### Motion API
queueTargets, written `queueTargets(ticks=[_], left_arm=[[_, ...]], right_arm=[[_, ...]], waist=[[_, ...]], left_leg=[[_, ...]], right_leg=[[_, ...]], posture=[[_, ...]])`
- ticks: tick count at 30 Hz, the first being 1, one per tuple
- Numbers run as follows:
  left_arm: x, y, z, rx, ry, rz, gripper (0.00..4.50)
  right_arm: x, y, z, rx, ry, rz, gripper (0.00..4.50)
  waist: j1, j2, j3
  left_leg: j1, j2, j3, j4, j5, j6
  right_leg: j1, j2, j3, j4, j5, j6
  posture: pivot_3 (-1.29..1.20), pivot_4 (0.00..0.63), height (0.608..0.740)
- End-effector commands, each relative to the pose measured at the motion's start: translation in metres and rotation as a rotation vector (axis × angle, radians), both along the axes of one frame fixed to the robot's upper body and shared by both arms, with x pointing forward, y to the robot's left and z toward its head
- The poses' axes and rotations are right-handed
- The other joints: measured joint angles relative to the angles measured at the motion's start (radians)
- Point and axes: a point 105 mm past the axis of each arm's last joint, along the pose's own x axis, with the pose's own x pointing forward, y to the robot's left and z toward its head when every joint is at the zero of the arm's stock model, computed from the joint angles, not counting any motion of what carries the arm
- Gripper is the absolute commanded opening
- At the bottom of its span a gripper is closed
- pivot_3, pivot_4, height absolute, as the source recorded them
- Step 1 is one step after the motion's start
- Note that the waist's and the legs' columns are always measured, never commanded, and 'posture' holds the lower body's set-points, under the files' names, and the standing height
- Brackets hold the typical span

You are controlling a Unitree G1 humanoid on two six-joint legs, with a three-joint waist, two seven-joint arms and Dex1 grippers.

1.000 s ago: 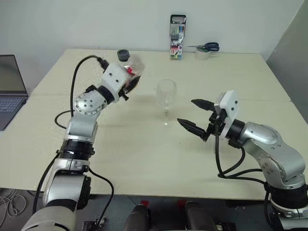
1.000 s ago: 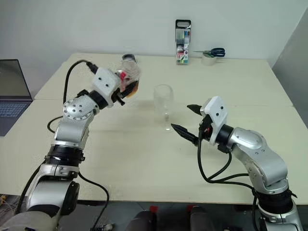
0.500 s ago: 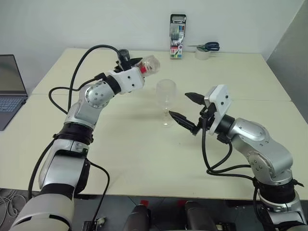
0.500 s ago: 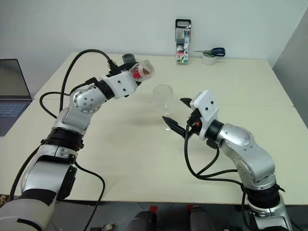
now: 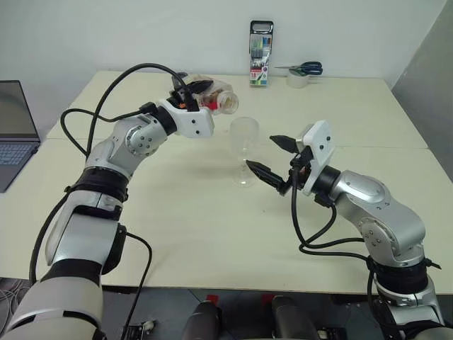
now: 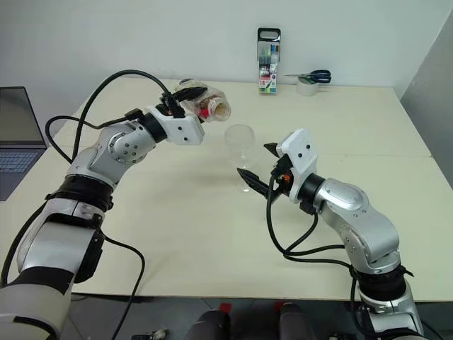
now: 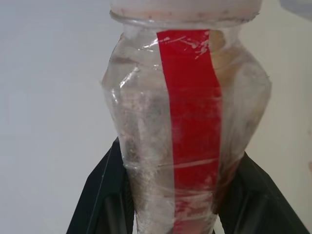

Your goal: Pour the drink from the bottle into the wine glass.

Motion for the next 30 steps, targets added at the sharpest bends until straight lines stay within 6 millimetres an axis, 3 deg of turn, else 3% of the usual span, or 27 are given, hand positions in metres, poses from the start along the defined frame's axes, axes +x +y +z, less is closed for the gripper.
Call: queueTargets(ticks=[1,30], left_arm=[[-0.004,-0.002,0.027,0.003,-0.103,-0.018,1.73],[-0.005,-0.002,0.041,0.101,-0.226,-0.008,1.73]], right_arm=[[-0.001,0.0,0.012,0.003,-0.049,-0.006,4.5],[0.0,0.0,0.008,0.01,-0.041,-0.01,4.5]], waist=[[-0.001,0.0,0.0],[-0.01,0.0,0.0]], left_leg=[[0.0,0.0,0.0,0.0,0.0,0.0],[0.0,0.0,0.0,0.0,0.0,0.0]], right_leg=[[0.0,0.0,0.0,0.0,0.0,0.0],[0.0,0.0,0.0,0.001,0.0,0.0]], posture=[[0.0,0.15,0.74],[0.0,0.15,0.74]])
